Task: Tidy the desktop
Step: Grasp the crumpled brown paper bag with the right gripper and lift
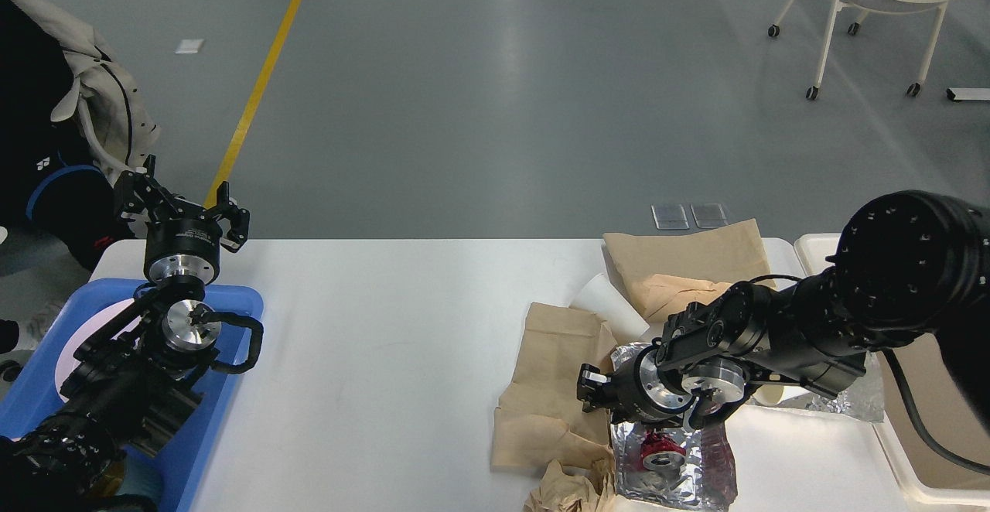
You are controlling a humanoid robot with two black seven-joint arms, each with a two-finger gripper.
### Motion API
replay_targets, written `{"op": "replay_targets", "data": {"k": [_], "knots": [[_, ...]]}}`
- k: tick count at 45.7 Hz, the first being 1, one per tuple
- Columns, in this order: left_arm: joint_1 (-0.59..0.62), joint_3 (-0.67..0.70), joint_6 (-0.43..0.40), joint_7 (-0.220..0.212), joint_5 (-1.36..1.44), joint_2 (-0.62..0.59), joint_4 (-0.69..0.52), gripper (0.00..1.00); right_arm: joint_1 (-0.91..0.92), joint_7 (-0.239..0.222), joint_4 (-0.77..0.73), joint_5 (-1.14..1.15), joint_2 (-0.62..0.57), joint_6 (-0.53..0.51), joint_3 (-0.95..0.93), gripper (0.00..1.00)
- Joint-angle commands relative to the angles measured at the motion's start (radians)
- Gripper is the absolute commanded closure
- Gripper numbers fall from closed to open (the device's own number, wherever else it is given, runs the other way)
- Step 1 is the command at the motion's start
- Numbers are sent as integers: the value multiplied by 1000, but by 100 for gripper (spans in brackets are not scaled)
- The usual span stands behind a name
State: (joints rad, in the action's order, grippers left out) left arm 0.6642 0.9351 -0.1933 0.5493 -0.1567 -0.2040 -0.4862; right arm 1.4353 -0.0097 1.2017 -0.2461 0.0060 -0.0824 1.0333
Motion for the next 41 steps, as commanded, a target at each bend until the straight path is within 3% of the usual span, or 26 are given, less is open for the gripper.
{"op": "replay_targets", "data": {"k": [1,19,41], "knots": [[0,-1,0,0,0,0,0,2,14,0,6,1,-4,0,-1,100],[0,-1,0,0,0,0,0,2,134,5,76,1,-76,-22,21,100],[0,-1,0,0,0,0,0,2,431,10,245,2,-181,-183,68,100]]}}
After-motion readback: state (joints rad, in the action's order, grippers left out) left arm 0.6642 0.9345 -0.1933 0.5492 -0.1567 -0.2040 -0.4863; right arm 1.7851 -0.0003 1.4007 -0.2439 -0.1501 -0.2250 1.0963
